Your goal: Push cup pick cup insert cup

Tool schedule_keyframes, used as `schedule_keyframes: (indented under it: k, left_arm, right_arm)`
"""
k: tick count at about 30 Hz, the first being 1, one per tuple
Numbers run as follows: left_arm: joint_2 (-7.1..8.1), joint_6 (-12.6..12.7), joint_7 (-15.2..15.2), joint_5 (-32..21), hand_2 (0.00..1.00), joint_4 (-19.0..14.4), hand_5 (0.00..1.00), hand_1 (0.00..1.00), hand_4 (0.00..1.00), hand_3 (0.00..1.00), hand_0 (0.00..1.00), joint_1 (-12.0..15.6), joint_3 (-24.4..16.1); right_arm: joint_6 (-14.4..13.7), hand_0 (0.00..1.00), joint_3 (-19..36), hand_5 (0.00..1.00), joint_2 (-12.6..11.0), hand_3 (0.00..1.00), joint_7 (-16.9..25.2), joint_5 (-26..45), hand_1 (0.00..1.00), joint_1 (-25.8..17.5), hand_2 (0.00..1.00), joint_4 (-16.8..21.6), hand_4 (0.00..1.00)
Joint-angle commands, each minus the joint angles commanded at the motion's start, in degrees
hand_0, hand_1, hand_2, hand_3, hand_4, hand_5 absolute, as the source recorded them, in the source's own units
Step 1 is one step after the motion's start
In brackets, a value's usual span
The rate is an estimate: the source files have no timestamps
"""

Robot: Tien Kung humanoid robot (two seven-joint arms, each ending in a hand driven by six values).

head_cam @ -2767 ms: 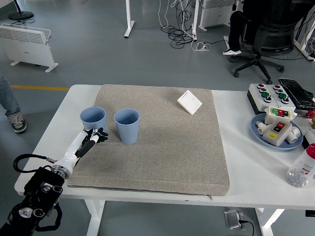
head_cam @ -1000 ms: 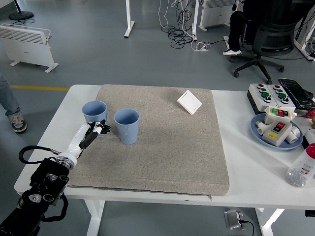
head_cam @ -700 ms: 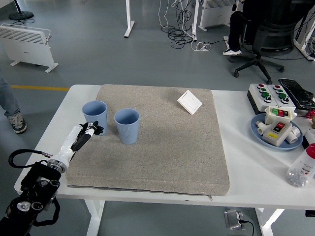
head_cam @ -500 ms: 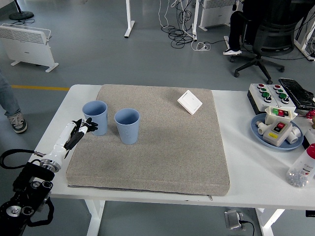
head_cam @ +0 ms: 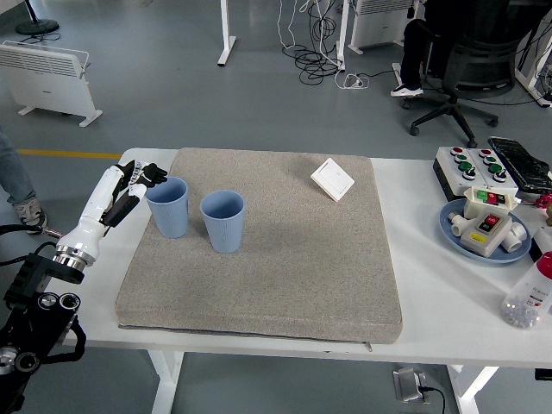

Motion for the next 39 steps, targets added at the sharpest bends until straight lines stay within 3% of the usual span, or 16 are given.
schedule_keyframes:
  k: [5, 6, 8, 11, 12, 16, 17, 18, 23, 24, 29, 30, 33, 39]
  left_arm:
    - [0.57, -0.92, 3.73, 6.38, 0.574, -1.83, 0.773, 0.58, 0.763, 0.548, 0.553, -2.82, 1.53]
    - [0.6, -1.15, 4.44, 7.94, 0.74, -1.93, 0.689, 0.725, 0.849, 0.688, 0.745, -3.72, 2.06]
    - [0.62, -1.71, 5.36, 9.58, 0.74, -1.95, 0.689, 0.725, 0.849, 0.688, 0.745, -4.61, 2.5]
    - [0.66, -4.85, 9.4, 14.22, 0.74, -1.45, 0.689, 0.725, 0.849, 0.688, 0.745, -7.04, 3.43]
    - [0.7, -6.23, 10.92, 15.96, 0.937, -0.94, 0.675, 0.863, 0.883, 0.86, 0.89, -8.04, 3.95]
    - [0.72, -10.62, 15.38, 23.18, 0.937, 1.0, 0.675, 0.863, 0.883, 0.86, 0.89, -11.51, 6.23]
    - [0.7, -11.08, 15.76, 24.2, 0.937, 1.3, 0.675, 0.863, 0.883, 0.86, 0.89, -12.01, 6.65]
    - [0.63, -11.61, 16.13, 25.01, 0.998, 1.8, 0.646, 0.916, 0.931, 0.954, 0.941, -12.61, 7.18]
    - [-0.43, -14.98, 17.91, 30.47, 0.998, 5.92, 0.646, 0.916, 0.931, 0.954, 0.941, -17.2, 10.26]
    - [-0.67, -15.43, 17.98, 31.24, 0.998, 6.62, 0.609, 0.938, 0.985, 0.998, 0.96, -17.9, 10.64]
    - [-1.67, -18.38, 18.78, 34.55, 0.998, 9.78, 0.609, 0.938, 0.985, 0.998, 0.96, -20.84, 12.66]
    - [-1.94, -19.25, 18.86, 35.09, 0.998, 10.64, 0.562, 0.942, 0.992, 0.998, 0.957, -21.67, 13.6]
    - [-2.6, -21.17, 19.02, 36.36, 0.998, 13.2, 0.562, 0.942, 0.992, 0.998, 0.957, -23.82, 16.59]
    - [-3.66, -22.69, 18.58, 38.36, 0.998, 16.8, 0.539, 0.923, 0.987, 0.998, 0.925, -25.98, 18.39]
  right_arm:
    - [-0.08, 0.76, -0.04, 0.473, 0.02, 0.565, -0.08, 0.09, 0.665, -0.21, 0.686, 0.0, 0.104]
    - [-0.09, 0.76, -0.1, 0.473, 0.02, 0.566, -0.11, 0.06, 0.666, -0.24, 0.686, 0.0, 0.104]
    - [-0.1, 0.76, -0.14, 0.473, 0.02, 0.566, -0.13, 0.05, 0.666, -0.28, 0.686, 0.0, 0.104]
    - [-0.12, 0.76, -0.18, 0.473, 0.01, 0.566, -0.2, 0.05, 0.666, -0.45, 0.686, 0.0, 0.104]
    - [-0.13, 0.76, -0.24, 0.472, 0.0, 0.566, -0.22, 0.04, 0.665, -0.51, 0.686, 0.0, 0.105]
    - [-0.18, 0.76, -0.4, 0.472, 0.0, 0.566, -0.28, 0.26, 0.665, -0.7, 0.686, 0.0, 0.105]
    - [-0.18, 0.76, -0.43, 0.472, 0.0, 0.566, -0.29, 0.31, 0.665, -0.72, 0.686, 0.0, 0.105]
    - [-0.18, 0.76, -0.48, 0.471, 0.0, 0.566, -0.3, 0.34, 0.665, -0.73, 0.686, 0.0, 0.105]
    - [-0.17, 0.76, -0.91, 0.471, -0.04, 0.566, -0.31, 0.59, 0.665, -0.63, 0.686, 0.0, 0.105]
    - [-0.16, 0.76, -0.98, 0.47, -0.05, 0.566, -0.31, 0.65, 0.666, -0.6, 0.685, 0.0, 0.105]
    - [-0.18, 0.76, -1.22, 0.47, -0.07, 0.566, -0.31, 0.84, 0.666, -0.44, 0.685, 0.0, 0.105]
    - [-0.19, 0.76, -1.33, 0.469, -0.1, 0.566, -0.3, 0.98, 0.666, -0.4, 0.685, 0.0, 0.105]
    - [-0.18, 0.76, -1.53, 0.469, -0.16, 0.566, -0.3, 1.12, 0.666, -0.29, 0.685, 0.0, 0.105]
    - [-0.16, 0.76, -1.77, 0.47, -0.33, 0.566, -0.28, 1.22, 0.665, -0.11, 0.685, 0.0, 0.105]
